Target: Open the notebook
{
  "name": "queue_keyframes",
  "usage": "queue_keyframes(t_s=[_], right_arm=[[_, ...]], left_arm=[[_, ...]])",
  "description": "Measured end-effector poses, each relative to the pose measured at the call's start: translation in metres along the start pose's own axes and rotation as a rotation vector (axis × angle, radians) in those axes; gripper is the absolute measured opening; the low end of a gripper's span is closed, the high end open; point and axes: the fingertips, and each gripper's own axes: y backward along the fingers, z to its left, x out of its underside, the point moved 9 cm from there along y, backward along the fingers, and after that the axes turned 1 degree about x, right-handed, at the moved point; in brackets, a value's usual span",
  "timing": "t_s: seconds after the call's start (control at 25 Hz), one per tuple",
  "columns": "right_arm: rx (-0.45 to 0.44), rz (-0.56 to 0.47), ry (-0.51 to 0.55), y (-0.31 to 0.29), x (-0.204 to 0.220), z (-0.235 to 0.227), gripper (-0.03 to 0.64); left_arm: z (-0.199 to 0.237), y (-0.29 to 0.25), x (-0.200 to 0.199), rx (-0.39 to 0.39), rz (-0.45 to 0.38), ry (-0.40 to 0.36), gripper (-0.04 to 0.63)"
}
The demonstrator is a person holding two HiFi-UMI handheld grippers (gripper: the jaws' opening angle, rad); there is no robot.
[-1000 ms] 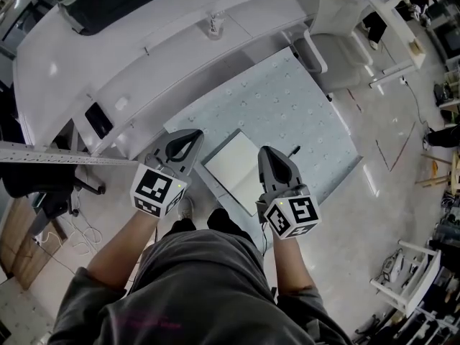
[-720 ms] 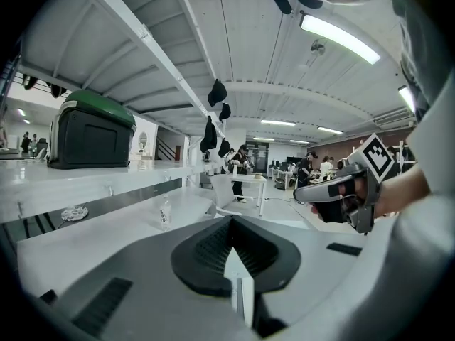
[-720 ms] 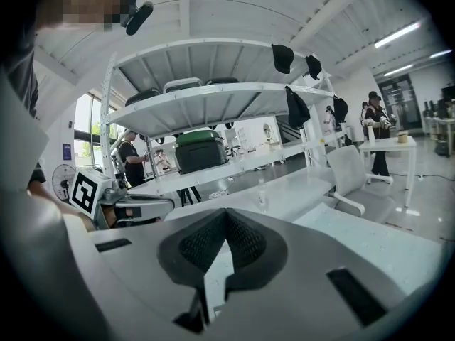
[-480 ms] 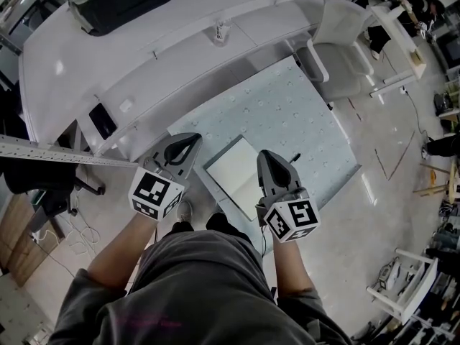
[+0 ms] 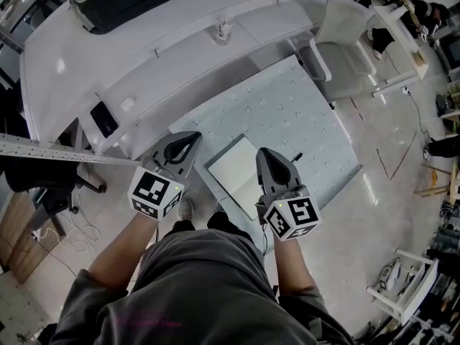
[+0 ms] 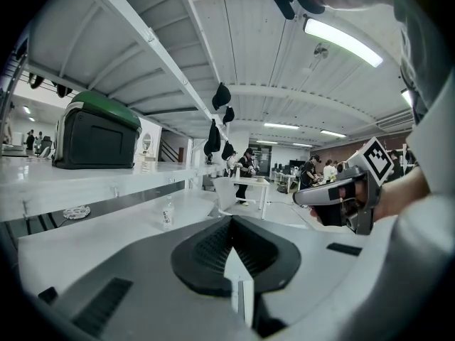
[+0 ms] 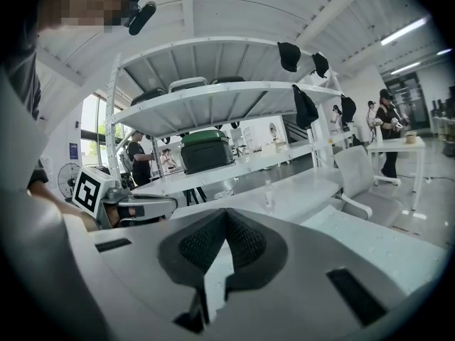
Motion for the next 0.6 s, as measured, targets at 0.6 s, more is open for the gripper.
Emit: queue_keyframes(t_s=[0.6], right_arm=[[-0.019,0.016,0.009,-0.0025,0.0011,-0.0013,0.003]], left_arm=[[-0.0014,-0.0031,0.0002,0.0,0.006,-0.003,0.002]])
